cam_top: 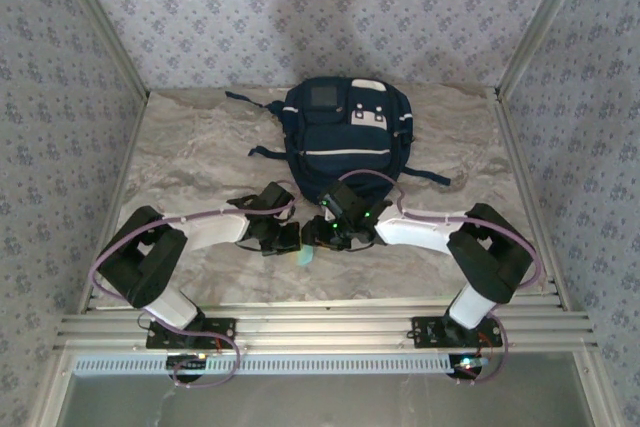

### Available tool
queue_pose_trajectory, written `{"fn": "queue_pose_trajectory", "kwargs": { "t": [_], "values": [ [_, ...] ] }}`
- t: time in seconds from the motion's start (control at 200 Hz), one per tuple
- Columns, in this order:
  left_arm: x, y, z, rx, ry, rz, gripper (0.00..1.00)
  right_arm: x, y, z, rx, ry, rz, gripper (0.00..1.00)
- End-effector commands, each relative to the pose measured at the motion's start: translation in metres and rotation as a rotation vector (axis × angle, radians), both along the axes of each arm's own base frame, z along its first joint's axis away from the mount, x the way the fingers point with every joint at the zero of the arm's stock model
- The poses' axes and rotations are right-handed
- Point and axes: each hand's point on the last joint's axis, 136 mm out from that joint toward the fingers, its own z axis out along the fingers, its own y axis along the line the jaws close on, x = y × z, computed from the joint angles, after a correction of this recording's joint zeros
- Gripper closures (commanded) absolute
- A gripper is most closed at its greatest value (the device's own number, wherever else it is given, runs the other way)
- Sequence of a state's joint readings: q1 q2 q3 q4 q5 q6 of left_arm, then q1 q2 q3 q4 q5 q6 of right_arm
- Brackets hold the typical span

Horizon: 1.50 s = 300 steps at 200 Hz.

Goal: Pack books, pencil case, and school supplies into a backpack

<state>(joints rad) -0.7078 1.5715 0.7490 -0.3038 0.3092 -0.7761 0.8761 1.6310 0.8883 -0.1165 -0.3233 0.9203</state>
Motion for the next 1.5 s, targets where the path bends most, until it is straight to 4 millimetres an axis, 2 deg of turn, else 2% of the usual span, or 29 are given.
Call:
{"fn": "queue_pose_trajectory", "kwargs": {
  "t": [0.0, 0.255, 0.43, 0.69, 1.199, 1.494],
  "values": [
    [-0.015, 0.022, -0.013, 0.109, 0.056, 0.011, 1.00, 0.002, -0.002, 0.001, -0.041, -0.011, 0.008, 0.47],
    [-0.011, 0.019, -0.009, 0.108, 0.051, 0.004, 1.00, 0.007, 0.001, 0.021, 0.014, -0.035, 0.008, 0.44],
    [-0.011, 0.019, -0.010, 0.111, 0.055, 0.005, 1.00, 0.011, 0.000, 0.032, 0.077, -0.049, -0.019, 0.46],
    [-0.010, 0.018, -0.009, 0.109, 0.054, 0.009, 1.00, 0.004, 0.010, 0.019, 0.072, -0.014, 0.006, 0.48],
    [-0.011, 0.019, -0.008, 0.108, 0.055, 0.011, 1.00, -0.003, 0.026, 0.011, 0.040, 0.003, 0.078, 0.47],
    [0.000, 0.005, 0.028, 0.031, -0.008, 0.016, 0.94, 0.000, 0.015, 0.009, 0.025, 0.001, 0.055, 0.48]
  ]
}}
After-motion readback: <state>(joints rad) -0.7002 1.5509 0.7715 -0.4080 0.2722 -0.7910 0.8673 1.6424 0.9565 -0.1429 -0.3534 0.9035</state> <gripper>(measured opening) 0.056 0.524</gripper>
